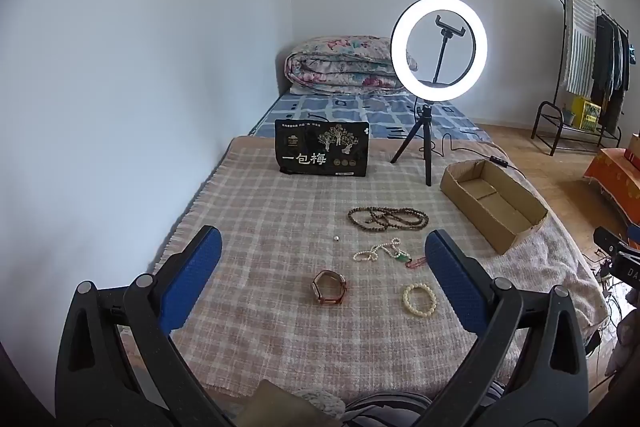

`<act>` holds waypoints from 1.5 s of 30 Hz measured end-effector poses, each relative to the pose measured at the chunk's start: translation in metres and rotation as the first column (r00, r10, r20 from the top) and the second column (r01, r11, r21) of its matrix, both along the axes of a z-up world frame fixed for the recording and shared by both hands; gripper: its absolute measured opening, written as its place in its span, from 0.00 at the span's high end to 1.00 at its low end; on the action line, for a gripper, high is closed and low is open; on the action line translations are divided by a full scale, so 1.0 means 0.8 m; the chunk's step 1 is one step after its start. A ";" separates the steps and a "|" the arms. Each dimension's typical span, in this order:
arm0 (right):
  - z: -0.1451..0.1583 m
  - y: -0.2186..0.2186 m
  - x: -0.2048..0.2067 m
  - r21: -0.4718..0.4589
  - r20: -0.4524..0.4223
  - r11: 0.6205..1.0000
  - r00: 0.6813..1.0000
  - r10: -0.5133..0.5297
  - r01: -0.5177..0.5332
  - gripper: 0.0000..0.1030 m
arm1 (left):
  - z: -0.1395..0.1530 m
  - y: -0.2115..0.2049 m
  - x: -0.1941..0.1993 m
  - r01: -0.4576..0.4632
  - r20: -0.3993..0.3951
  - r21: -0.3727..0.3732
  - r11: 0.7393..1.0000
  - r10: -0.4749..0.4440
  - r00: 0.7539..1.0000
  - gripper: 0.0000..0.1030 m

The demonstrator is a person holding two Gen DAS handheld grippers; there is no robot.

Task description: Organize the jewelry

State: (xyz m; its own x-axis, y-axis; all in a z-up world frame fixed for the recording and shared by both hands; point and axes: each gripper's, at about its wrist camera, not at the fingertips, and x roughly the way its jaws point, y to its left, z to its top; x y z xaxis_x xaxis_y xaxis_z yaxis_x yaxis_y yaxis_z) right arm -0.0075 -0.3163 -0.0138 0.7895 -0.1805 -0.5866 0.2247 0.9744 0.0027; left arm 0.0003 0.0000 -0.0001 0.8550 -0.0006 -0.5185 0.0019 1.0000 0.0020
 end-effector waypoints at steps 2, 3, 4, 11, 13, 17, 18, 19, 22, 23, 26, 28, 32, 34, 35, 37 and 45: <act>0.000 0.000 0.001 -0.006 -0.006 1.000 1.000 -0.001 0.001 0.00 | 0.000 0.000 0.000 0.000 0.004 -0.003 1.000 0.000 1.000 0.00; -0.001 0.001 0.001 -0.007 -0.006 1.000 1.000 0.000 0.000 0.00 | 0.000 0.000 0.000 0.000 0.004 -0.002 1.000 0.000 1.000 0.00; -0.001 0.001 0.001 -0.006 -0.006 1.000 1.000 0.001 -0.001 0.00 | 0.001 0.000 0.000 0.000 0.004 -0.002 1.000 0.000 1.000 0.00; 0.000 0.001 0.000 -0.005 -0.007 1.000 1.000 0.002 -0.002 0.00 | 0.004 -0.003 -0.001 0.001 0.009 0.007 1.000 -0.001 1.000 0.00; 0.001 0.000 -0.002 -0.005 -0.004 1.000 1.000 0.002 -0.002 0.00 | 0.000 0.001 0.000 -0.001 0.007 -0.004 1.000 0.001 1.000 0.00; 0.001 0.000 0.000 -0.006 -0.006 1.000 1.000 0.001 -0.001 0.00 | 0.002 -0.003 0.003 -0.002 0.009 -0.004 1.000 0.002 1.000 0.00; 0.001 0.000 0.000 -0.005 -0.006 1.000 1.000 0.000 0.000 0.00 | 0.002 -0.003 0.003 -0.001 0.010 -0.004 1.000 0.001 1.000 0.00; 0.001 0.000 0.000 -0.006 -0.005 1.000 1.000 0.000 0.000 0.00 | 0.002 -0.002 0.003 -0.002 0.010 -0.004 1.000 0.002 1.000 0.00; 0.001 -0.001 0.000 -0.004 -0.005 1.000 1.000 -0.002 0.002 0.00 | 0.004 0.000 0.004 -0.001 0.012 -0.004 1.000 0.001 1.000 0.00; 0.001 0.000 0.000 -0.005 -0.005 1.000 1.000 -0.002 0.002 0.00 | 0.004 0.000 0.004 -0.002 0.013 -0.004 1.000 0.002 1.000 0.00; 0.003 -0.001 -0.001 -0.005 -0.005 1.000 1.000 -0.002 0.002 0.00 | 0.006 -0.001 0.007 -0.002 0.015 -0.003 1.000 0.002 1.000 0.00; 0.003 -0.001 -0.001 -0.003 -0.005 1.000 1.000 -0.001 0.001 0.00 | 0.007 -0.001 0.007 -0.002 0.016 -0.003 1.000 0.003 1.000 0.00; 0.002 -0.001 -0.001 -0.003 -0.004 1.000 1.000 0.000 -0.001 0.00 | 0.007 -0.001 0.007 -0.002 0.018 -0.005 1.000 0.002 1.000 0.00; 0.002 0.000 0.000 -0.004 -0.005 1.000 1.000 0.000 0.000 0.00 | 0.007 -0.001 0.007 -0.002 0.018 -0.006 1.000 0.002 1.000 0.00; 0.002 -0.001 0.000 -0.004 -0.005 1.000 1.000 0.000 0.000 0.00 | 0.007 -0.001 0.007 -0.002 0.019 -0.006 1.000 0.002 1.000 0.00; 0.002 -0.001 -0.001 -0.003 -0.007 1.000 1.000 0.001 -0.001 0.00 | 0.015 0.000 0.008 -0.003 0.020 -0.005 1.000 0.003 1.000 0.00; 0.003 0.001 -0.002 -0.005 -0.007 1.000 1.000 0.003 -0.003 0.00 | 0.015 0.001 0.007 -0.001 0.023 -0.009 1.000 0.001 1.000 0.00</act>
